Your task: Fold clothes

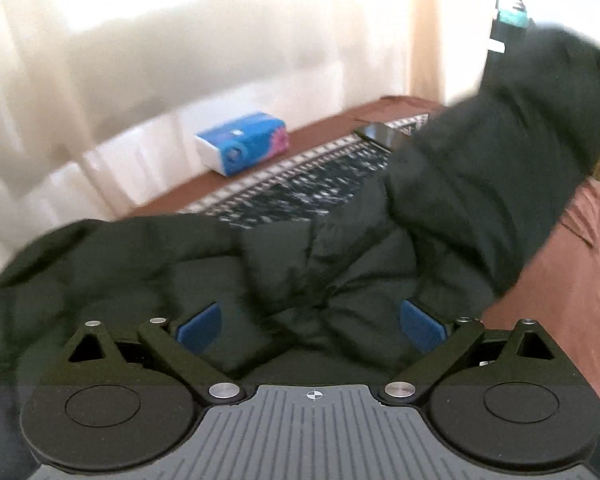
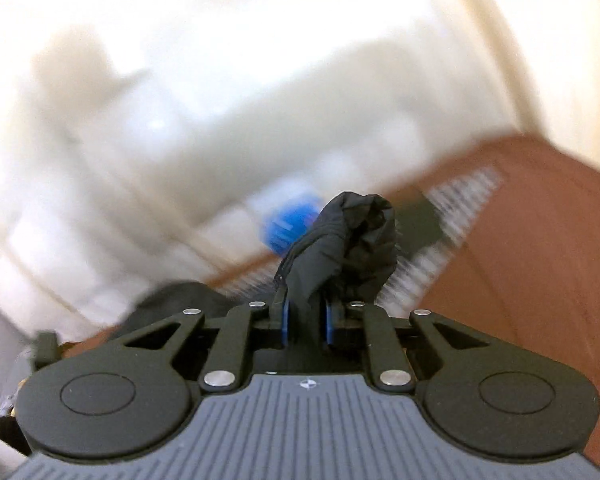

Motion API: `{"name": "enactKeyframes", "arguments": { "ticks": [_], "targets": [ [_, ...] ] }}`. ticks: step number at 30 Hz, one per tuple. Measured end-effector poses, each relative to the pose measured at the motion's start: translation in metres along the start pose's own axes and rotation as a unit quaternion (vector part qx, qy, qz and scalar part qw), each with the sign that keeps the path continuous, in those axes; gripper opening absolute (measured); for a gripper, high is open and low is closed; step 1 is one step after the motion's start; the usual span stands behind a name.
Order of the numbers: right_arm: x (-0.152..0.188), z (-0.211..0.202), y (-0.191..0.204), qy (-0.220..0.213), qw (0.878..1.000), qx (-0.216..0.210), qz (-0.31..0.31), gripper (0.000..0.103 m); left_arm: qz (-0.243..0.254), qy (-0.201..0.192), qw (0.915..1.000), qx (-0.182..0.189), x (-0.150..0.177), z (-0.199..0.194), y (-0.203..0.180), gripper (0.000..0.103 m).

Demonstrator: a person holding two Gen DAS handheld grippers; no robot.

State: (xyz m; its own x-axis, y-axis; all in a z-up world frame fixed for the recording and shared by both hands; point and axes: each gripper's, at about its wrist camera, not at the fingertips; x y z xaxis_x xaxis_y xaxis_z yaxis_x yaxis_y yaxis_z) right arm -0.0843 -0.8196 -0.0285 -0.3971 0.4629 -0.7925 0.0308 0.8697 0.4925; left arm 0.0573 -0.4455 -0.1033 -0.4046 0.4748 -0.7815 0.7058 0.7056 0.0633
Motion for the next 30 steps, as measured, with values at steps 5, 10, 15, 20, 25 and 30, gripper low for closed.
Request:
{"name": "enactKeyframes", "arguments": {
  "ticks": [5, 10, 15, 20, 25, 30],
  "targets": [
    [-0.04, 0.035, 0.119, -0.014, 0.993, -0.081, -0.088, 0.015, -0.025, -0.029, 0.9991, -0.02, 0.025, -0.049, 0.043, 0.101],
    [-0.042, 0.106, 0.238, 0.009, 0.976, -0.15, -0.158, 0.015, -0.052, -0.045, 0.9963, -0.051, 0.06, -0.1, 0.093, 0.101],
    [0.002, 0.194, 0.341, 0.067, 0.955, -0.206, -0.203, 0.015, -0.079, -0.044, 0.9919, -0.089, 0.097, -0.145, 0.147, 0.102],
    [0.08, 0.266, 0.399, 0.155, 0.935, -0.226, -0.227, 0.014, -0.132, -0.028, 0.9839, -0.118, 0.133, -0.171, 0.194, 0.102],
    [0.155, 0.316, 0.416, 0.239, 0.916, -0.222, -0.234, 0.014, -0.202, -0.032, 0.9729, -0.107, 0.156, -0.189, 0.229, 0.102],
    [0.215, 0.337, 0.405, 0.295, 0.91, -0.198, -0.214, 0.019, -0.275, -0.048, 0.9581, -0.064, 0.164, -0.197, 0.257, 0.102]
  ]
}}
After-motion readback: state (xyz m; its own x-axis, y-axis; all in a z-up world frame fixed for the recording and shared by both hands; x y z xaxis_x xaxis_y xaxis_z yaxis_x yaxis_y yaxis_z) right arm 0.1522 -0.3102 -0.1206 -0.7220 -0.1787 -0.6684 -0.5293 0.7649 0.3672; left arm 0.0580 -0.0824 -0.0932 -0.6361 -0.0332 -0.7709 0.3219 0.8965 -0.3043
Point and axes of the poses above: each gripper's, at about its wrist camera, not at the fingertips, and z roughly the way its jaws point, y to its left, x to its underside, and after that the axes turned 5 degrees about -y, right-handed
